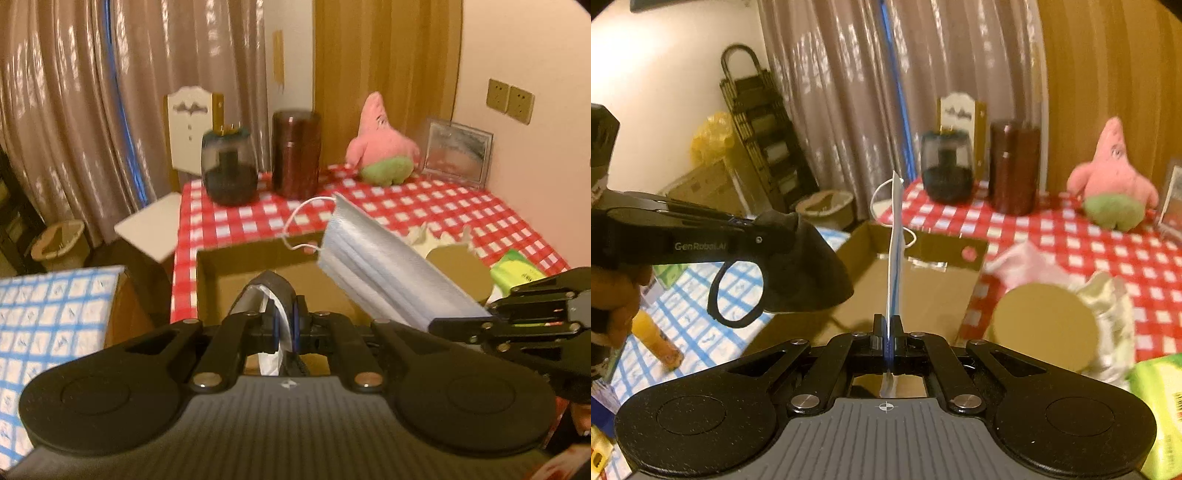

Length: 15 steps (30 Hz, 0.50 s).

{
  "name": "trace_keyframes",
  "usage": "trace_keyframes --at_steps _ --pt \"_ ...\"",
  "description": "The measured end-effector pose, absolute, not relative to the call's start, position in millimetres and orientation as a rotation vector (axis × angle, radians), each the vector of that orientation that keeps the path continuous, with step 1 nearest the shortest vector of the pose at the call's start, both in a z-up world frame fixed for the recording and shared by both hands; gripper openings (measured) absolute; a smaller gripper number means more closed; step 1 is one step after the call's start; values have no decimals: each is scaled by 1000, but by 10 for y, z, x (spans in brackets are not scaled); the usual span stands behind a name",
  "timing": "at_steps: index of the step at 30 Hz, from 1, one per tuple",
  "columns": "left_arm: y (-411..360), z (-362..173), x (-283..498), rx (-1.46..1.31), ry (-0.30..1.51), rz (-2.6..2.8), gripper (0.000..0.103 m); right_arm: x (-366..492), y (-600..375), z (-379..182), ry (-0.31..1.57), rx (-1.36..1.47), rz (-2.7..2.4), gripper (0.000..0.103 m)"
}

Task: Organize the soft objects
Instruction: 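Lower the face mask and cloth into the cardboard tray and open both grippers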

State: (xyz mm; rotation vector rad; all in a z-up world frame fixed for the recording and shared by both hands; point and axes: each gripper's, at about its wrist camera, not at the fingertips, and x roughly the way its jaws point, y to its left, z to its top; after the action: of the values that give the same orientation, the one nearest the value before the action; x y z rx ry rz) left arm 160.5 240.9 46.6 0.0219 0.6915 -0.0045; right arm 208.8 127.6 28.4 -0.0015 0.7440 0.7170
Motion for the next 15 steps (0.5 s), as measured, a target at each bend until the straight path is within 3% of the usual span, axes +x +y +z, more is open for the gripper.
trace_keyframes --at_steps 7,11,13,15 --pt "2447 151 1795 8 720 -18 6 2216 1491 -78 787 -45 661 1" --pt "2425 35 1872 17 736 -11 15 2297 1533 -252 836 -36 716 2" --pt "2434 12 1874 13 737 -8 22 2295 1516 -281 847 -28 724 5" --pt "2454 2 1864 2 735 4 30 2287 1482 -288 844 -29 728 23"
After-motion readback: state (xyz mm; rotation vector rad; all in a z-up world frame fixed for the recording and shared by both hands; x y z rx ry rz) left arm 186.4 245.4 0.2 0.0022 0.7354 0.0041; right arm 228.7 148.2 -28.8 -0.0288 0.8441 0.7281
